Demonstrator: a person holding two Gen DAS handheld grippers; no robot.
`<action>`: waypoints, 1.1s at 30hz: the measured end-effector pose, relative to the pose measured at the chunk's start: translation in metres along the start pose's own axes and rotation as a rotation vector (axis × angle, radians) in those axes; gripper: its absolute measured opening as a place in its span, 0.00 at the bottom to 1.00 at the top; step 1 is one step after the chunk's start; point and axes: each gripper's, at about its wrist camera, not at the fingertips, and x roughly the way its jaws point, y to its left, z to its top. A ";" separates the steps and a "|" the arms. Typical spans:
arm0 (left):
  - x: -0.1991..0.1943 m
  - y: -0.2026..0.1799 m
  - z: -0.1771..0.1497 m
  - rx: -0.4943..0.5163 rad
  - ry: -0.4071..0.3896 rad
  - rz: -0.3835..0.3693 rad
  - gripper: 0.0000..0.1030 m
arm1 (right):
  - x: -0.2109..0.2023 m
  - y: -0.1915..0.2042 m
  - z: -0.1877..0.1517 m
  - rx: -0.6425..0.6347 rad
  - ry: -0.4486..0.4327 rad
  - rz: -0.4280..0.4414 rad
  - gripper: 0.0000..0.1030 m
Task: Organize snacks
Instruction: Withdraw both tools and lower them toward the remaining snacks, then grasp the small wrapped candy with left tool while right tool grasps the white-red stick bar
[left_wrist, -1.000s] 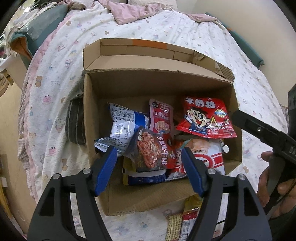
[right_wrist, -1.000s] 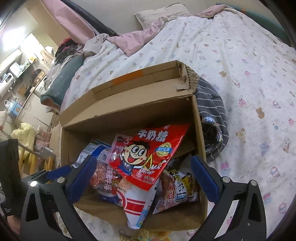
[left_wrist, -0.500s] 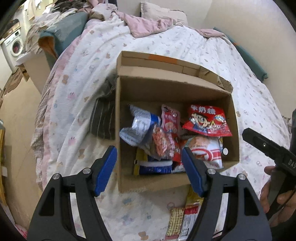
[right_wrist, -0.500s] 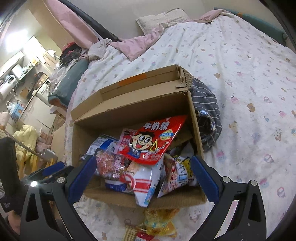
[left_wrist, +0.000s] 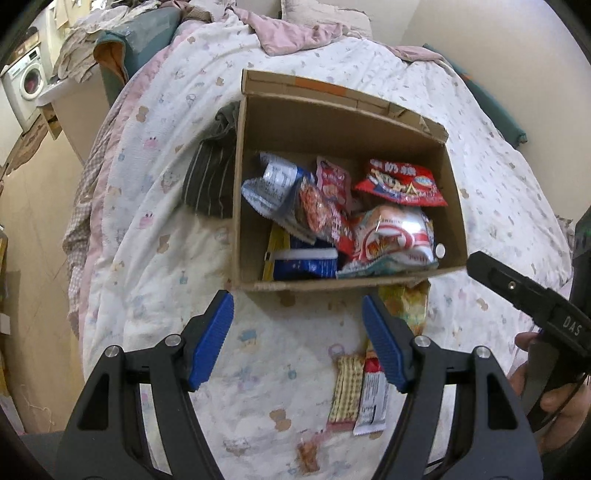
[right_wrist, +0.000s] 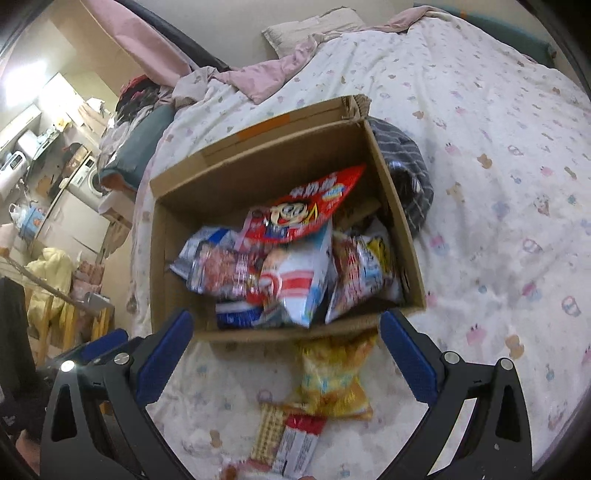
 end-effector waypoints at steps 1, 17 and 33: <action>0.001 0.001 -0.003 -0.002 0.008 0.000 0.67 | -0.002 -0.001 -0.004 0.004 0.002 0.001 1.00; 0.062 0.015 -0.092 -0.061 0.356 0.020 0.67 | -0.021 -0.039 -0.037 0.000 0.026 -0.107 1.00; 0.089 -0.018 -0.138 0.079 0.509 0.036 0.20 | -0.020 -0.046 -0.040 0.021 0.050 -0.097 1.00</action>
